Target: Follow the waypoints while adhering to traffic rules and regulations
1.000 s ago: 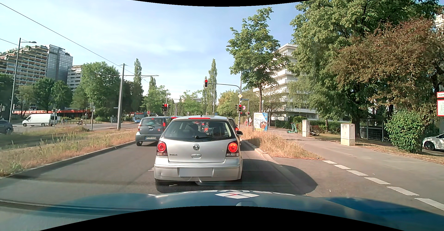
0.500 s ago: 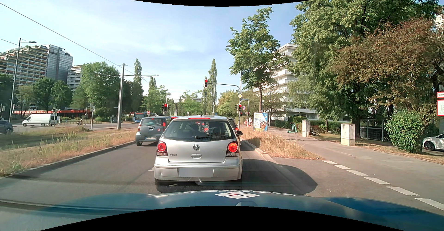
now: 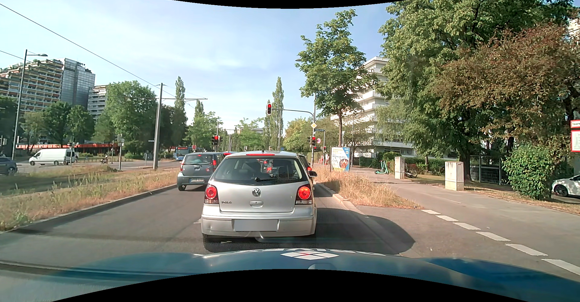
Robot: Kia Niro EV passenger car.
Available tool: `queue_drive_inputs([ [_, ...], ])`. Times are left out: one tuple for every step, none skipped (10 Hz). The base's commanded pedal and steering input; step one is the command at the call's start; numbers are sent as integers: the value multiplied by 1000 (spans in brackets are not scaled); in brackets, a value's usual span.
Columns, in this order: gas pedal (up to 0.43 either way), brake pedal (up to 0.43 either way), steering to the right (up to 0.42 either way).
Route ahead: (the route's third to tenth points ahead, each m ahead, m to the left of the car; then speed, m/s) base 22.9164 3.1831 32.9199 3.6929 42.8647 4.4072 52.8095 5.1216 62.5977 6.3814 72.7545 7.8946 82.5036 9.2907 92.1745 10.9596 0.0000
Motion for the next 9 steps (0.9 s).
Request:
queue_drive_inputs([
  [0, 238, -8],
  [0, 238, -8],
  [0, 238, -8],
  [0, 238, -8],
  [0, 238, -8],
  [0, 238, -8],
  [0, 238, -8],
  [0, 238, -8],
  [0, 238, -9],
])
